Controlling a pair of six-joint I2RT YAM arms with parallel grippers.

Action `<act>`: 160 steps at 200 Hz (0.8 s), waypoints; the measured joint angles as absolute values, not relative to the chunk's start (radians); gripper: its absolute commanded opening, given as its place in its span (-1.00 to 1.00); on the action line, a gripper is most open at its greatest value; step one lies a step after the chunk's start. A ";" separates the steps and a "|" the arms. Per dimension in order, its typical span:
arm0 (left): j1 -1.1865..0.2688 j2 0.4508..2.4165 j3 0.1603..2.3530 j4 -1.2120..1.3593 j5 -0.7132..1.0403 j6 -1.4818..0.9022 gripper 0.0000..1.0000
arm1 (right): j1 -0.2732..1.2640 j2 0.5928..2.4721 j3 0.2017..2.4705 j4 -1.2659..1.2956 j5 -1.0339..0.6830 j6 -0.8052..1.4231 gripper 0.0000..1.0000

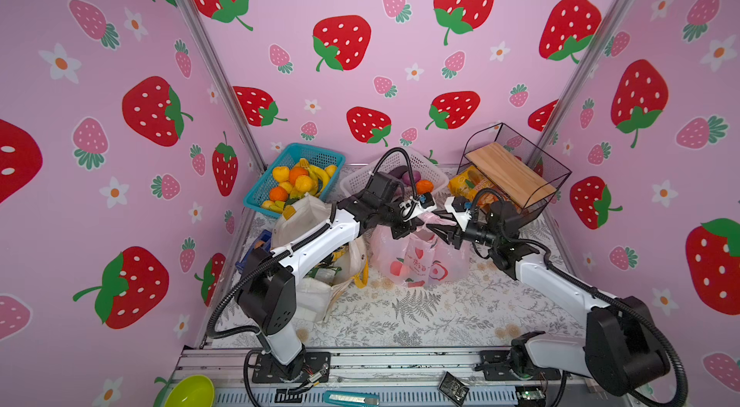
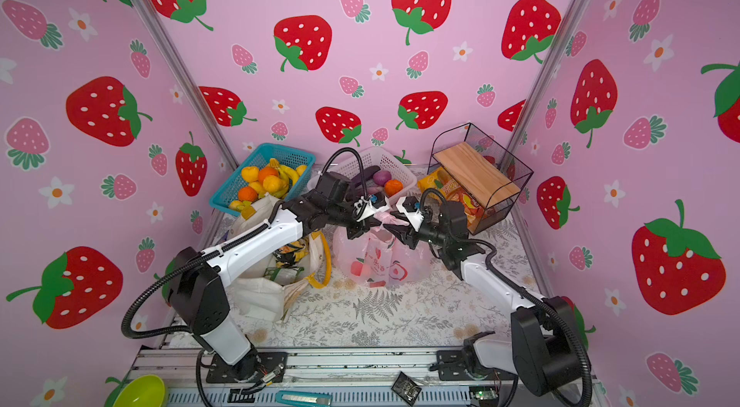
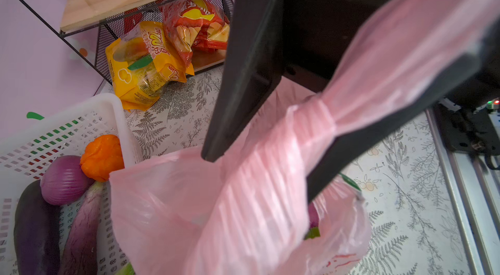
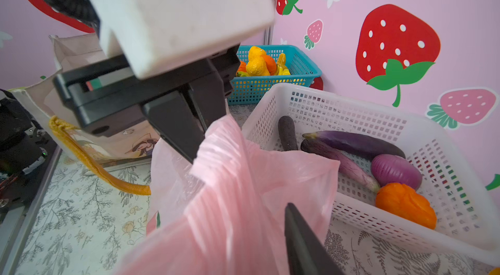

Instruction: Place the mixed food into the grocery bags and tie them

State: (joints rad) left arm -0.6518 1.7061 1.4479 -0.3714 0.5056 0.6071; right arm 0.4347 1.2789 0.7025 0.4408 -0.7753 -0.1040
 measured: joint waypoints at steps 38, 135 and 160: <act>-0.652 1.706 1.448 -0.371 0.498 0.606 -0.97 | 0.439 1.279 0.701 0.459 -0.765 -0.092 -0.88; -0.653 1.605 1.448 -0.461 0.426 0.607 0.00 | 0.448 1.174 0.656 0.487 -0.678 -0.080 -1.00; -0.662 1.592 1.448 -0.470 0.390 0.626 0.03 | 0.458 1.171 0.655 0.500 -0.678 -0.071 -1.00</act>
